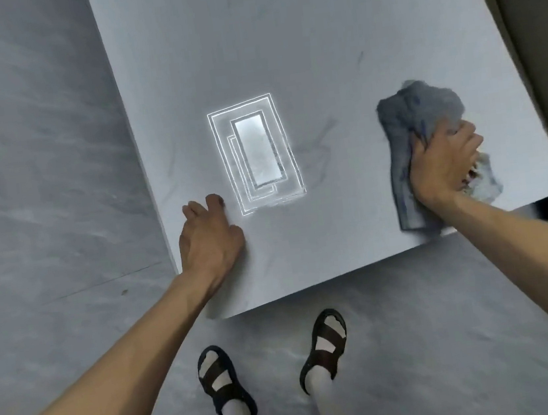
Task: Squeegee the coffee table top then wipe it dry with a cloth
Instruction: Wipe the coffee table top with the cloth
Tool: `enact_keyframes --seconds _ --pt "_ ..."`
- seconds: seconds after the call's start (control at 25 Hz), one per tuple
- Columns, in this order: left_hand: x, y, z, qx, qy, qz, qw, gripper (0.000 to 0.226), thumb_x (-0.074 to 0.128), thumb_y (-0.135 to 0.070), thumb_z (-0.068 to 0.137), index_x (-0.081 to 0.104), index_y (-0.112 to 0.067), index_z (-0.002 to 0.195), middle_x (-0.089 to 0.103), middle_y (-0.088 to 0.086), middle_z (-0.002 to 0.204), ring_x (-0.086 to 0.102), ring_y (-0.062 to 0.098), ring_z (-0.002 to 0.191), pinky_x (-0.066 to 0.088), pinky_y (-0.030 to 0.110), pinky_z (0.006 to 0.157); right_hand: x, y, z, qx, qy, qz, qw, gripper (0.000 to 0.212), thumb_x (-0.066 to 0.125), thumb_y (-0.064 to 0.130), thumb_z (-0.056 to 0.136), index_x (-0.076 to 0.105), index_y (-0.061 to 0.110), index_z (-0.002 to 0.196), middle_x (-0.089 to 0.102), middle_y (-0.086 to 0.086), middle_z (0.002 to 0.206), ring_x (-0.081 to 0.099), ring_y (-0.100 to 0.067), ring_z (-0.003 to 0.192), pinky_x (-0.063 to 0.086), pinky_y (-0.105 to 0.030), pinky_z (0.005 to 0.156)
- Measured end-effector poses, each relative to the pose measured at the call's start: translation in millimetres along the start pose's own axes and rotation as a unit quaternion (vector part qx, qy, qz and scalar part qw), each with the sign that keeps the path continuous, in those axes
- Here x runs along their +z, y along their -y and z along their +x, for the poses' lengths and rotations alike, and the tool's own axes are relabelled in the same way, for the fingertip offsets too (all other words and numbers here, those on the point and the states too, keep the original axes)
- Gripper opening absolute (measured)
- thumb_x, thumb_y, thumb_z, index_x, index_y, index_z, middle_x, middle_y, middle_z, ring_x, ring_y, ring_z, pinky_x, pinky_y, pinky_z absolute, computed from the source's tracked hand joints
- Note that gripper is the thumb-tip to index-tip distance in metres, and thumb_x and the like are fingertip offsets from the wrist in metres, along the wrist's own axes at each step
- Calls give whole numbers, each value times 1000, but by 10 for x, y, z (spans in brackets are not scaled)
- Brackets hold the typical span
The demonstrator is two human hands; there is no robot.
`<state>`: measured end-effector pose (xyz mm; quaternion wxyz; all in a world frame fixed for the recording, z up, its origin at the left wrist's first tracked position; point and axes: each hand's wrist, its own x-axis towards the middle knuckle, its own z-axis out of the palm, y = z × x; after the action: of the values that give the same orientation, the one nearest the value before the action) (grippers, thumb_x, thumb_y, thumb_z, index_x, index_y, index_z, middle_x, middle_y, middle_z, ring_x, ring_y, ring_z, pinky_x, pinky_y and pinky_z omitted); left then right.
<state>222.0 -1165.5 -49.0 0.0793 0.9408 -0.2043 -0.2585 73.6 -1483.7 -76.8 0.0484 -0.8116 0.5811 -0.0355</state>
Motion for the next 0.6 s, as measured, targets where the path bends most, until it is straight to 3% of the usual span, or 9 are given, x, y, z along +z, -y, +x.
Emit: enact_keyframes --seconds 0.04,0.12,0.2,0.28,0.32,0.4,0.48,0.56,0.6 --pt "-58 37 -3 -5 -22 -19 1000 39 48 -14 83 43 -14 121 54 15 113 55 37 94 37 34 71 41 276 23 109 -10 16 994 42 49 38 95 49 14 130 43 -23 134 40 -40 118 26 -47 99" --pt "-176 199 -2 -51 -71 -103 991 35 48 -13 85 50 -16 120 64 8 112 60 34 95 42 34 76 152 856 -16 167 -13 58 984 42 47 38 94 48 19 132 44 -22 132 43 -39 116 27 -45 97" --pt "-278 398 -6 -130 -103 -227 960 33 50 -11 87 54 -17 119 65 5 118 60 26 104 44 31 83 280 1417 -294 61 -9 49 997 45 50 38 92 48 20 133 48 -23 127 46 -38 110 31 -46 94" --pt "-339 601 -16 -203 -122 -296 925 34 51 -10 89 52 -14 123 60 6 128 56 21 110 40 27 86 364 1948 -823 -132 -10 48 990 46 52 39 89 49 24 133 52 -23 123 48 -38 106 33 -47 91" --pt "-371 696 -18 -238 -132 -315 909 35 51 -10 90 49 -13 125 58 7 130 55 22 111 39 26 85 370 2148 -1153 -253 21 65 965 47 51 42 88 50 26 132 52 -23 124 47 -39 107 34 -48 91" --pt "-444 847 -17 -283 -155 -333 886 37 51 -12 90 46 -13 127 57 8 129 56 27 112 38 27 84 348 2286 -1711 -526 118 79 839 50 49 49 86 53 27 131 51 -21 129 47 -39 109 37 -50 94" --pt "-494 968 -18 -283 -168 -326 886 37 49 -11 91 44 -12 127 58 8 129 56 28 113 38 27 84 319 2128 -1896 -751 170 54 636 48 51 48 86 55 28 130 53 -17 127 49 -35 108 41 -48 94" --pt "-499 1002 -23 -267 -148 -321 896 38 46 -7 91 43 -12 128 57 8 131 55 26 116 38 27 87 275 1940 -1683 -863 189 32 468 43 46 49 92 53 31 131 54 -13 128 50 -29 109 42 -45 93" --pt "-492 997 -32 -262 -135 -326 899 38 45 -5 92 43 -12 129 56 8 133 54 25 118 38 27 87 269 1939 -1515 -883 187 18 431 42 44 49 94 53 32 132 53 -12 128 50 -28 109 44 -44 92"
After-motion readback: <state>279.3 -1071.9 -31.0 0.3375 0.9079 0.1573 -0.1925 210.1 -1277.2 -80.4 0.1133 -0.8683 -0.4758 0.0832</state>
